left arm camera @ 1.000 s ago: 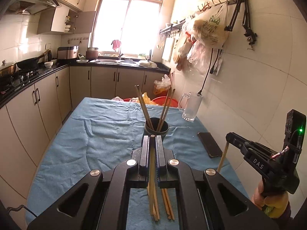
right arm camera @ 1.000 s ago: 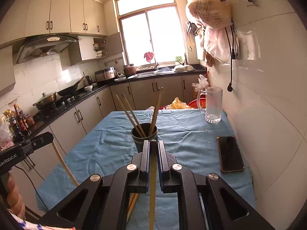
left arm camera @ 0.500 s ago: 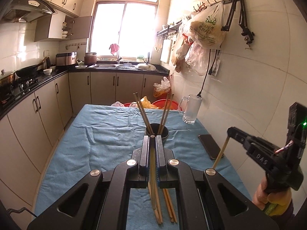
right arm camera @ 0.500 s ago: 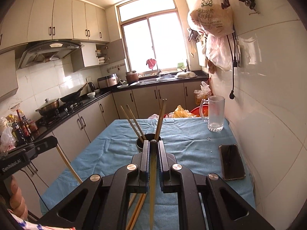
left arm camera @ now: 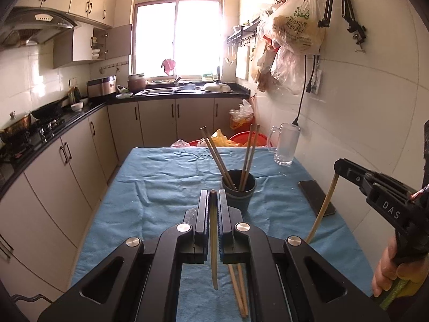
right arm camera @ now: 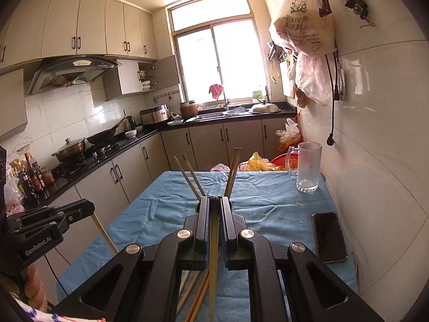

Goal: Organize utensils
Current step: 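Lift the held chopsticks with both tools and carry them toward the black holder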

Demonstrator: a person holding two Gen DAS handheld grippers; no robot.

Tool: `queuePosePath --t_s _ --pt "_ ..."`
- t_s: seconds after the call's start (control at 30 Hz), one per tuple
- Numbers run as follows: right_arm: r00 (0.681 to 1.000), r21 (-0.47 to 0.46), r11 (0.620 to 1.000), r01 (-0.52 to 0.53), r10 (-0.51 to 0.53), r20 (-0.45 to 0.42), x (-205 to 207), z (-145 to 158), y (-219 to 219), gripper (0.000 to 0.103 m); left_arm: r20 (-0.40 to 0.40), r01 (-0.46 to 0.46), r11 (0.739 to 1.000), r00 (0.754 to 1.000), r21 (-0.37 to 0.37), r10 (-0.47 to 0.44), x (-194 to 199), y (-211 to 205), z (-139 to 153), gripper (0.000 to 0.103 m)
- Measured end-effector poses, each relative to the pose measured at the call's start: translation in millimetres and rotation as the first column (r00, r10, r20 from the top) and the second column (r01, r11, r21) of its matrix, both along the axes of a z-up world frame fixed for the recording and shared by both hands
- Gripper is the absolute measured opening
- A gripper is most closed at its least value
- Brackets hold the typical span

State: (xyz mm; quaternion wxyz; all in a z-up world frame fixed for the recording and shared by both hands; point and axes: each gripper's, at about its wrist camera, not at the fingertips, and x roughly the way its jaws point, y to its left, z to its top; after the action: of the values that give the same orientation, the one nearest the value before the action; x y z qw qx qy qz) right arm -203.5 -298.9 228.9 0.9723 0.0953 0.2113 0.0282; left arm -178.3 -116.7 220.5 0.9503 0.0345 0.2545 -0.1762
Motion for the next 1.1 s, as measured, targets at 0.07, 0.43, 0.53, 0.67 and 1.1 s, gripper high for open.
queuePosePath --t_s 0.07,0.43,0.53,0.67,1.1 --pt "1.000 -0.003 1.000 -0.005 0.005 0.000 1.7 0.8 1.1 0.008 0.001 -0.008 1.000 1.000 0.016 0.008 1.7 -1.1 -2.0 0.005" --pt "1.000 -0.009 1.000 -0.010 0.010 0.007 5.6 5.6 4.5 0.008 -0.005 -0.025 0.998 1.000 0.056 0.026 9.5 -3.9 -5.9 0.005" --pt "1.000 -0.008 1.000 -0.009 0.009 0.009 5.4 6.0 5.1 0.008 -0.005 -0.023 0.998 1.000 0.053 0.023 9.6 -4.6 -5.5 0.005" --pt "1.000 -0.009 1.000 -0.014 0.014 0.011 7.5 8.4 7.0 0.008 0.002 -0.014 0.999 1.000 0.049 0.014 8.6 -5.9 -3.4 0.005" --pt "0.999 -0.024 1.000 -0.004 0.005 0.052 17.0 29.7 6.7 0.008 0.045 0.057 0.998 0.997 -0.006 -0.057 16.5 -5.0 42.1 0.005"
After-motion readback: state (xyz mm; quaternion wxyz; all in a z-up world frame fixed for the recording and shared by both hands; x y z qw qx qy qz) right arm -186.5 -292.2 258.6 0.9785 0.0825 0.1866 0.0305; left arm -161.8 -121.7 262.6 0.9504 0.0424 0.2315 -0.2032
